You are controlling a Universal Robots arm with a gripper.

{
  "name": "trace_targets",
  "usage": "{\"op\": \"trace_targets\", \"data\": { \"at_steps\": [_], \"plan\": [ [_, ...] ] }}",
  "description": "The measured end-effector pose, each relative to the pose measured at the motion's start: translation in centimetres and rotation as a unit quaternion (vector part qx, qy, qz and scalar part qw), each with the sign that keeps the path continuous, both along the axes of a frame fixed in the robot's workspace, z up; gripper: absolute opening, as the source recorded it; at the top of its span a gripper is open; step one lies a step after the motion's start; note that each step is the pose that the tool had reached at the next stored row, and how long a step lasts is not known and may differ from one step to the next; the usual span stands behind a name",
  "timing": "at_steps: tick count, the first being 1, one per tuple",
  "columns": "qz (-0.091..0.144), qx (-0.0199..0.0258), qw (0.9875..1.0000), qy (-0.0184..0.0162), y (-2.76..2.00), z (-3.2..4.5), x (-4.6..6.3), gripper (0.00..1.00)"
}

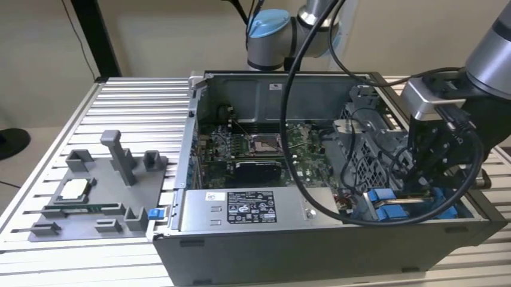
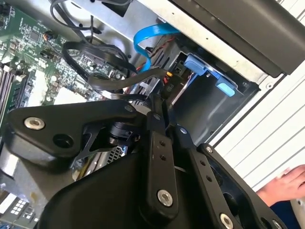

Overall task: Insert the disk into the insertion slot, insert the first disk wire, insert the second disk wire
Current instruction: 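Insert the second disk wire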

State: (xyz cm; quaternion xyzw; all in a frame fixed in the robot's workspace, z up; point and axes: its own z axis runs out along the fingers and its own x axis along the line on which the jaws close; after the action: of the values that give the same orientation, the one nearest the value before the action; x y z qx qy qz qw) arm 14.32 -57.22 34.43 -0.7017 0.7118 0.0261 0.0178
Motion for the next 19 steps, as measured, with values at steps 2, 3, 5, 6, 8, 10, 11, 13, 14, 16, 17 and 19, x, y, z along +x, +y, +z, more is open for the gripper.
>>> {"op": "trace_targets", "data": {
  "at_steps": [2, 3, 5, 6, 8, 10, 11, 13, 14, 16, 17, 19],
  "plan": [
    [0.000, -0.0001, 1.0000, -0.0006, 0.00, -0.10, 0.0, 0.00],
    [-0.001, -0.0002, 1.0000, -0.0011, 0.00, -0.13, 0.0, 0.00],
    [-0.001, 0.0000, 1.0000, -0.0020, 0.00, -0.24, 0.0, 0.00],
    [-0.001, 0.0000, 1.0000, -0.0023, 0.00, -0.28, 0.0, 0.00],
    [-0.001, -0.0002, 1.0000, -0.0027, -0.01, -0.39, 0.0, 0.00],
    [-0.001, -0.0007, 1.0000, -0.0027, -0.01, -0.58, 0.0, 0.00],
    [-0.001, -0.0010, 1.0000, -0.0027, -0.01, -0.72, 0.0, 0.00],
    [-0.001, -0.0012, 1.0000, -0.0027, -0.01, -1.05, 0.0, 0.00],
    [-0.001, -0.0006, 1.0000, -0.0026, 0.00, -1.25, 0.0, 0.00],
    [-0.001, -0.0013, 1.0000, -0.0028, 0.02, -1.29, 0.0, 0.00],
    [-0.001, -0.0009, 1.0000, -0.0028, 0.02, -1.32, 0.0, 0.00],
    [0.000, 0.0012, 1.0000, -0.0028, 0.02, -1.25, 0.0, 1.00]
  ]
}}
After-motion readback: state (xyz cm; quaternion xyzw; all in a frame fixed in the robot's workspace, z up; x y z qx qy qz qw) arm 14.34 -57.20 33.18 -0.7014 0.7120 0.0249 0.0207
